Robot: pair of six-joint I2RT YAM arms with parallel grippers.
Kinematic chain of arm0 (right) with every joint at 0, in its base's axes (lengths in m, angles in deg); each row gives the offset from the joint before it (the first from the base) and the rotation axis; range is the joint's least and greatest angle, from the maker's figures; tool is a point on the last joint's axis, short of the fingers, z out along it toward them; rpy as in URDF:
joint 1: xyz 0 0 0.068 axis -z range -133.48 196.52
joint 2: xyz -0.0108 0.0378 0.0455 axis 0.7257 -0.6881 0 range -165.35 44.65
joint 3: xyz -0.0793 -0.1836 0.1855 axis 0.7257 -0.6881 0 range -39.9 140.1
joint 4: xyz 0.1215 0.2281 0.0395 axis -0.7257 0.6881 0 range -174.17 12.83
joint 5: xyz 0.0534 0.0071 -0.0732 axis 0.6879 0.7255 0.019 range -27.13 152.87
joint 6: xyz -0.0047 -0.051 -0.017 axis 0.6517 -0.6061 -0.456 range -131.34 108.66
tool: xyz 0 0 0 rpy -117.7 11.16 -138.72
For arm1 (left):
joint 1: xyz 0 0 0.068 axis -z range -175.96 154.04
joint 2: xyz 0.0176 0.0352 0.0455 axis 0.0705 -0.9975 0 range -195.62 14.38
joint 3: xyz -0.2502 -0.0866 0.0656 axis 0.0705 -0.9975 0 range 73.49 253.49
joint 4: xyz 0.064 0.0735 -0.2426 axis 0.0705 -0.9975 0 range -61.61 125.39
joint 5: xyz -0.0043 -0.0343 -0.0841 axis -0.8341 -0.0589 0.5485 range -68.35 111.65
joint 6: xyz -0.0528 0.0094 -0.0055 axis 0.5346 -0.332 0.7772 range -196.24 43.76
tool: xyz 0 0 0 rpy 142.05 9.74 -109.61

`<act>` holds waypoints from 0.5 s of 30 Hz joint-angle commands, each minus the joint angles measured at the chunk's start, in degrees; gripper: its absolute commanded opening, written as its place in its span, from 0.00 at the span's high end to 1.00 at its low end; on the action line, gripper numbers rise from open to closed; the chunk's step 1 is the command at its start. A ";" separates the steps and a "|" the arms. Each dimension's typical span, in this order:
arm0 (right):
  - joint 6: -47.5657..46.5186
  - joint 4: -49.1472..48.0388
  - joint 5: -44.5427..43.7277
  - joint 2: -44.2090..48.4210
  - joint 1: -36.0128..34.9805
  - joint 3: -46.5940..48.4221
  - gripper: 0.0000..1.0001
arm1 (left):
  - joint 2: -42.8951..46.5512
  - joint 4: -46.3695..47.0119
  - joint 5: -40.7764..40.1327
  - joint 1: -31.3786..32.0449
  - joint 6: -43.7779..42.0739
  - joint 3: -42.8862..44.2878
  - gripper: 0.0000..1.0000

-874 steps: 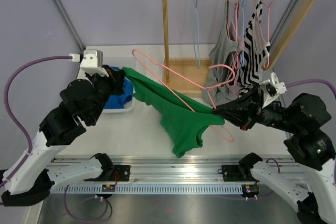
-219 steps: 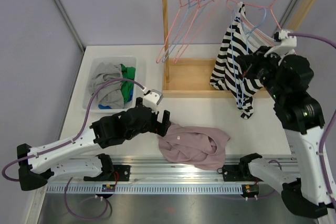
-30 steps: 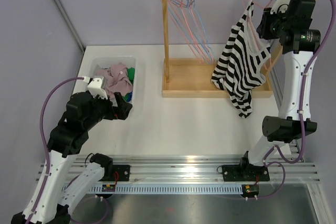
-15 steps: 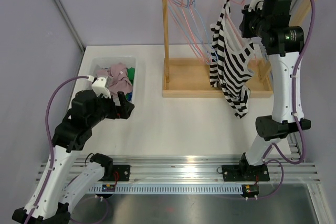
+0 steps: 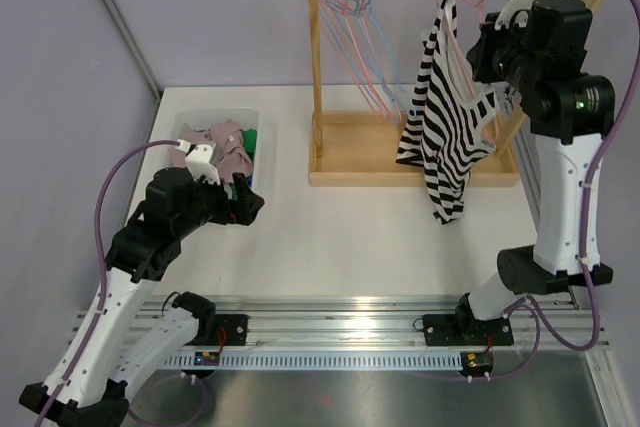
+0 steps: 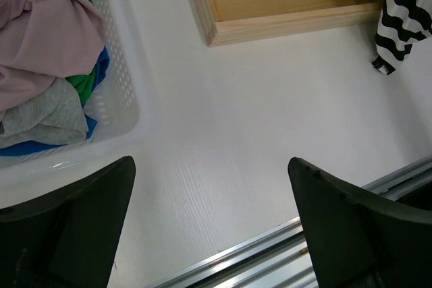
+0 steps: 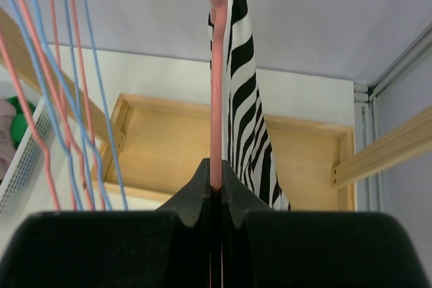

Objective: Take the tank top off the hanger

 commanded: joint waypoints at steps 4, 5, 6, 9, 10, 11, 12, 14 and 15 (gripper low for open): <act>2.89 -3.59 3.80 17.63 -0.55 -17.06 1.00 | -1.08 6.77 -0.35 5.08 2.40 3.66 0.01; 2.89 -3.76 4.33 19.41 -0.63 -19.55 1.00 | -0.91 7.30 -0.96 5.79 3.19 3.66 0.01; 2.89 -4.02 4.77 21.16 -0.55 -22.09 1.00 | -0.65 8.43 -1.14 7.27 3.46 3.49 0.01; 5.18 -5.26 5.56 28.63 -0.55 -32.64 1.00 | -0.21 10.45 -2.63 10.17 4.69 3.58 0.01; 5.88 -5.00 5.74 32.13 -0.55 -37.45 1.00 | 0.06 10.99 -3.42 10.88 5.39 3.49 0.01; 5.97 -4.56 5.92 33.73 -0.55 -39.94 1.00 | 0.32 11.69 -3.86 11.76 5.74 3.23 0.01; 6.32 -4.03 6.18 35.23 -0.63 -42.22 1.00 | 0.58 13.26 -4.21 13.34 6.01 3.14 0.01; 7.46 -2.97 8.02 39.54 -0.55 -48.99 1.00 | 1.20 15.90 -5.79 15.10 6.97 2.70 0.01; 7.81 -2.88 9.07 40.94 -0.55 -51.19 1.00 | 1.46 16.70 -6.49 16.68 7.24 2.09 0.01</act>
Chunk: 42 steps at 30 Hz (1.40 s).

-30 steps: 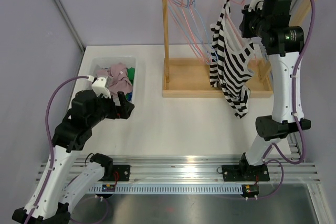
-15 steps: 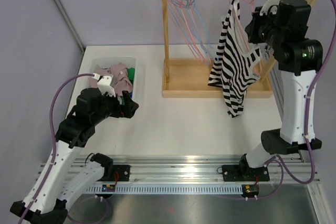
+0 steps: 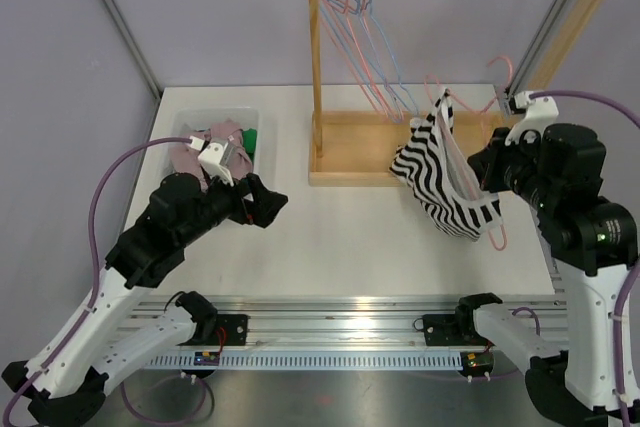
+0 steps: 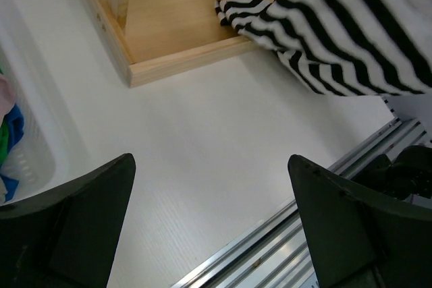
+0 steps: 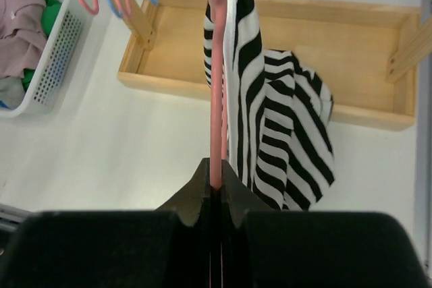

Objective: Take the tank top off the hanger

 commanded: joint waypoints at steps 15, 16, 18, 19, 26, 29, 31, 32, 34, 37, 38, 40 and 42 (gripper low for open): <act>8.43 -7.66 42.07 15.45 -0.39 -33.51 1.00 | -6.38 25.31 -19.29 21.29 2.88 -6.22 0.01; 9.31 -8.90 44.11 15.62 -0.39 -34.48 1.00 | -7.27 25.84 -20.00 21.82 2.61 -6.39 0.01; 11.24 -11.29 47.21 16.68 -0.39 -36.42 1.00 | -9.21 26.73 -21.42 22.87 2.44 -6.31 0.01; 11.77 -13.11 48.78 17.03 -0.39 -36.69 1.00 | -10.95 27.08 -22.02 23.05 2.17 -6.31 0.01; 11.07 -12.52 50.46 17.21 -0.57 -34.41 1.00 | -17.46 29.63 -24.23 24.54 -0.55 -4.38 0.14; 11.07 -12.34 51.69 16.86 -0.66 -33.35 1.00 | -20.45 29.45 -24.58 25.24 -1.96 -2.80 0.20; 11.16 -12.43 52.57 16.68 -0.74 -33.18 1.00 | -21.69 29.28 -25.19 25.60 -2.66 -1.48 0.23; 11.16 -12.34 52.48 16.59 -0.83 -33.17 1.00 | -22.39 29.28 -25.19 25.69 -2.92 -1.12 0.25; 11.07 -12.25 52.05 16.68 -0.92 -33.35 1.00 | -23.89 29.45 -24.93 26.04 -3.28 -0.07 0.29; 11.07 -12.34 52.31 16.24 -1.10 -33.61 1.00 | -25.29 29.80 -24.93 26.21 -3.54 0.90 0.46; 10.99 -12.17 52.13 16.24 -1.10 -33.53 1.00 | -25.56 29.72 -25.11 26.21 -3.54 1.08 0.55; 10.37 -11.55 51.52 16.24 -1.27 -33.35 1.00 | -26.35 29.19 -26.51 26.30 -3.37 1.78 0.75; 10.55 -11.64 51.95 16.15 -1.45 -33.35 1.00 | -26.70 28.75 -28.34 26.30 -3.45 2.13 0.77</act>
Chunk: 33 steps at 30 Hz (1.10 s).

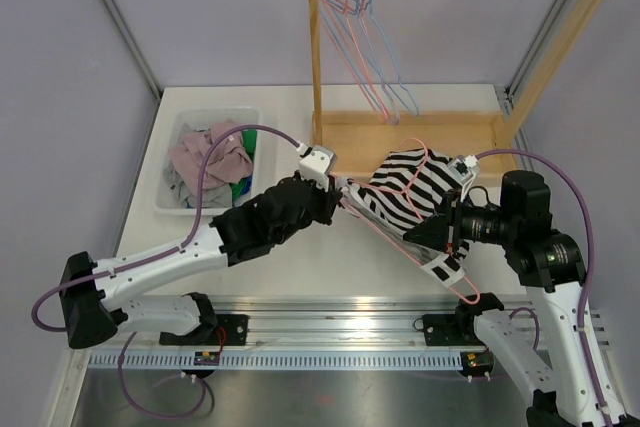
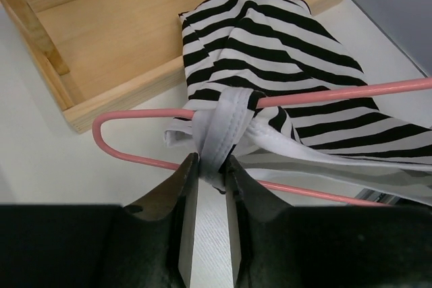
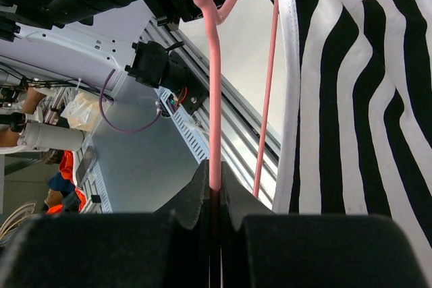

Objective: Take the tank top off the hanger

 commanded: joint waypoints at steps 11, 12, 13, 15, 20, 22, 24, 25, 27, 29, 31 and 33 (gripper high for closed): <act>-8.32 7.17 -4.93 -5.17 -12.31 7.41 1.00 | 3.57 -16.81 -34.99 -1.02 14.53 7.64 1.00; -8.77 7.53 -4.76 -5.62 -14.94 7.94 1.00 | 4.72 -21.45 -37.36 -1.98 16.14 7.82 1.00; -9.56 7.71 -4.24 -6.06 -15.75 8.55 1.00 | 6.04 -22.72 -37.64 -4.08 17.20 7.47 1.00; -11.67 7.19 -1.51 -6.94 -16.63 10.40 1.00 | 9.81 -24.74 -36.60 -6.46 18.43 6.16 1.00; -11.94 -0.95 -0.19 -5.81 -16.55 11.12 1.00 | 15.71 -24.58 -27.58 -12.45 15.38 4.48 1.00; -11.33 -4.84 -0.28 -4.84 -16.55 9.97 1.00 | 16.77 -24.05 -22.99 -13.76 14.22 4.91 1.00; -8.61 -12.65 0.07 -2.91 -16.55 6.90 1.00 | 16.95 -23.09 -15.88 -13.95 12.64 5.27 1.00; -8.17 -15.38 0.77 -2.12 -16.55 5.67 1.00 | 16.69 -22.91 -13.68 -14.03 12.20 5.44 1.00; -3.79 -25.39 -1.58 0.43 -16.63 1.54 1.00 | 16.51 -21.43 -6.83 -14.03 11.50 5.89 1.00; 3.82 -39.30 -7.96 3.32 -16.55 -4.51 1.00 | 17.82 -16.87 5.07 -13.95 8.70 2.57 1.00; 8.77 -50.41 -12.21 5.09 -16.55 -9.26 1.00 | 19.58 -7.73 13.63 -13.86 7.11 -1.57 1.00; 16.07 -68.60 -20.20 6.76 -16.55 -16.11 1.00 | 20.99 -0.77 24.38 -12.20 5.61 -6.15 1.00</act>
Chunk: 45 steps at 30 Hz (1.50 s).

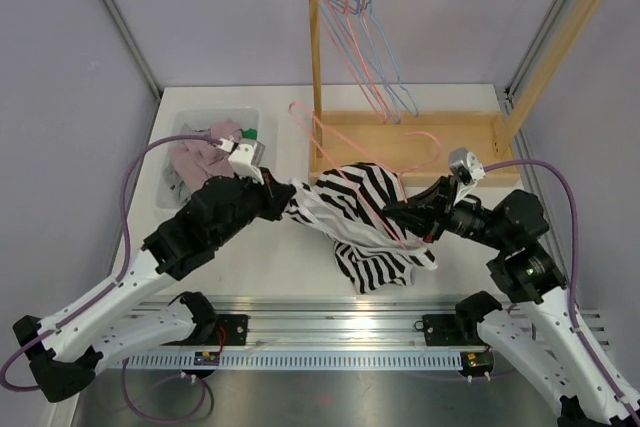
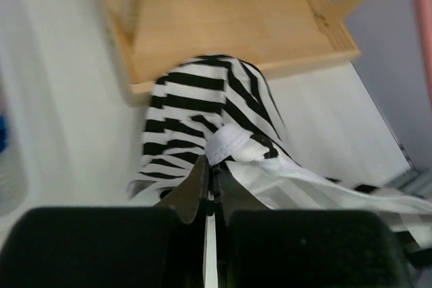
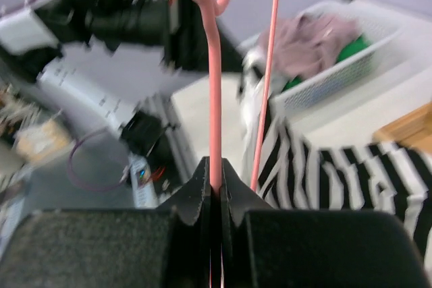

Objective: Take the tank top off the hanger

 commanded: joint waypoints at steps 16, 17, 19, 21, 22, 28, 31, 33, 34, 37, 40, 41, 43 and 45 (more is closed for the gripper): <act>-4.19 -1.97 -43.70 5.22 -0.37 8.63 1.00 | -7.77 -0.09 -12.17 18.11 -0.73 -5.23 0.98; -5.08 2.93 -46.88 4.35 -0.37 11.18 1.00 | -8.30 -2.63 -13.24 18.11 -0.19 -4.70 0.97; -6.67 15.86 -54.01 0.13 -0.37 18.83 1.00 | -9.71 -5.80 -15.71 18.11 1.39 -2.77 0.92; -7.46 21.15 -55.78 -2.77 -0.46 24.44 1.00 | -10.06 -7.22 -16.32 18.19 2.36 -1.71 0.89; -7.55 25.52 -55.87 -6.00 -0.37 26.39 1.00 | -10.15 -8.01 -16.50 18.11 2.62 -0.92 0.84; -7.55 37.43 -54.90 -17.19 -0.37 38.71 1.00 | -7.96 -14.59 -16.15 18.11 2.98 3.56 0.33; -8.60 35.94 -56.39 -20.96 -0.37 41.69 1.00 | -5.94 -17.67 -16.15 18.11 2.98 5.15 0.20; -10.18 34.72 -57.36 -25.51 -0.37 45.98 1.00 | -3.48 -18.47 -15.98 18.19 2.63 5.50 0.11; -10.71 34.71 -57.71 -27.46 -0.37 47.84 1.00 | -2.78 -19.43 -16.06 18.19 2.62 5.50 0.09; -12.91 34.62 -58.42 -35.28 -0.37 55.66 1.00 | -0.58 -21.37 -16.33 18.19 2.54 5.85 0.04; -14.23 34.62 -57.64 -42.93 1.20 63.13 1.00 | 1.09 -23.04 -16.85 18.19 2.80 5.68 0.01; -14.14 34.88 -56.85 -44.77 1.73 65.33 1.00 | 1.53 -23.39 -16.94 18.19 2.71 5.68 0.01; -14.06 36.37 -53.77 -50.57 3.05 72.00 1.00 | 2.24 -24.62 -17.47 18.19 2.98 5.68 0.01; -14.14 37.34 -52.37 -55.75 3.58 78.42 1.00 | 2.68 -25.33 -17.47 18.19 2.89 5.68 0.01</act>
